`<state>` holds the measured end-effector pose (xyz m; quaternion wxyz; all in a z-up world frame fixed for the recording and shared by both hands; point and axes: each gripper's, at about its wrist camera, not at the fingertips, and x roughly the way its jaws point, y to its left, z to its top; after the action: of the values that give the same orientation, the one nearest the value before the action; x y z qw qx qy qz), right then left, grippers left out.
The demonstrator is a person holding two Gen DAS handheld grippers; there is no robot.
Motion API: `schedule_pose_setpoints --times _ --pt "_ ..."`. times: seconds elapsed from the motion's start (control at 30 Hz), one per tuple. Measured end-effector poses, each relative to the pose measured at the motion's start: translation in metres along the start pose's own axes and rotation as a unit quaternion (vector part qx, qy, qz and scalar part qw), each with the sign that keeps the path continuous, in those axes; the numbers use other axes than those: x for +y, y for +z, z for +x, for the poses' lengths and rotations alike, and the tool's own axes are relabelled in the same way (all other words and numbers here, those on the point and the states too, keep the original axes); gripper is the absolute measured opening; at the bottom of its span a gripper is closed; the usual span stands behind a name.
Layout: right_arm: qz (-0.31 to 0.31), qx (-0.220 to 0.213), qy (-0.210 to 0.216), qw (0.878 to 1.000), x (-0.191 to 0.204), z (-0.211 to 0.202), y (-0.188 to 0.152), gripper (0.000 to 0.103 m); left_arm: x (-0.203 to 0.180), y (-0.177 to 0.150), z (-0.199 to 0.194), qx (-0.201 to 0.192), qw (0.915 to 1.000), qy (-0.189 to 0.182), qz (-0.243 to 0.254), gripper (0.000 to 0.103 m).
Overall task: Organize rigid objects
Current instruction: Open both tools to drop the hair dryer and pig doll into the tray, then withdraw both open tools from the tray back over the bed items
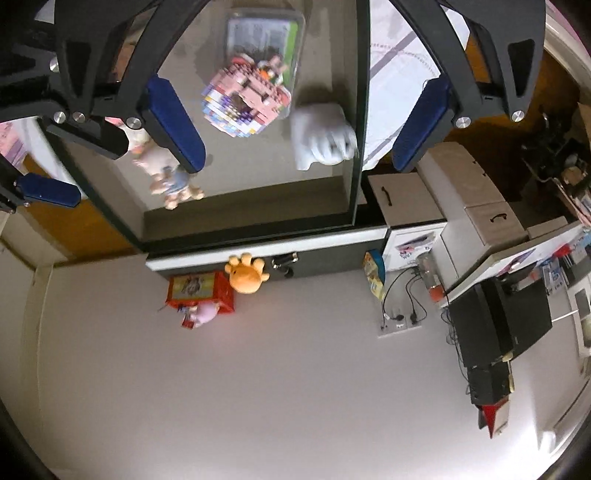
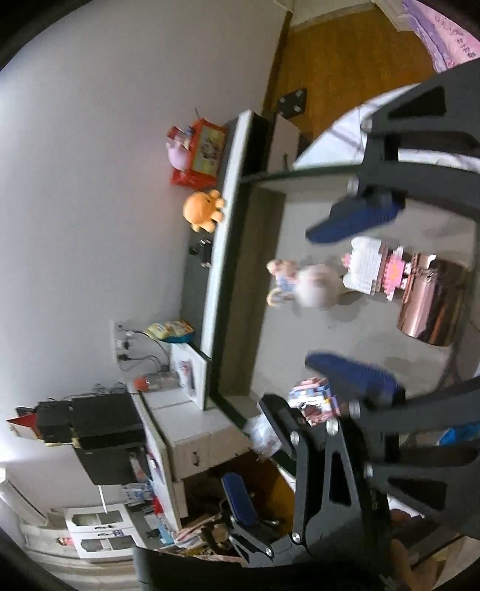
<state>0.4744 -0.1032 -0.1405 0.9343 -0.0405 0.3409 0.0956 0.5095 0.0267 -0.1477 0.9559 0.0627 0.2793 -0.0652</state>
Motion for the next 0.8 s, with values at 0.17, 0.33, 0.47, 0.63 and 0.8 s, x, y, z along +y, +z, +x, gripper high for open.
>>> schedule_pose_setpoints --times 0.17,0.33,0.47,0.63,0.8 --pt "-0.011 -0.040 0.003 0.999 0.010 -0.047 0.000 0.077 0.002 0.000 -0.062 -0.046 0.9989 0.002 -0.006 0.103" --pt "-0.014 -0.102 0.016 0.995 0.024 -0.114 -0.011 0.082 0.003 -0.008 -0.143 -0.112 0.9935 0.016 -0.015 0.103" --pt "-0.014 -0.153 0.023 0.988 0.033 -0.167 -0.028 0.087 -0.001 -0.025 -0.206 -0.157 0.9869 0.035 -0.012 0.103" --pt "-0.005 -0.210 -0.003 0.978 0.040 -0.222 -0.058 0.103 -0.004 -0.053 -0.266 -0.175 0.9829 0.046 -0.034 0.103" --pt "-0.003 -0.241 0.001 0.970 0.052 -0.260 -0.088 0.103 -0.009 -0.083 -0.301 -0.182 0.9810 0.045 -0.049 0.103"
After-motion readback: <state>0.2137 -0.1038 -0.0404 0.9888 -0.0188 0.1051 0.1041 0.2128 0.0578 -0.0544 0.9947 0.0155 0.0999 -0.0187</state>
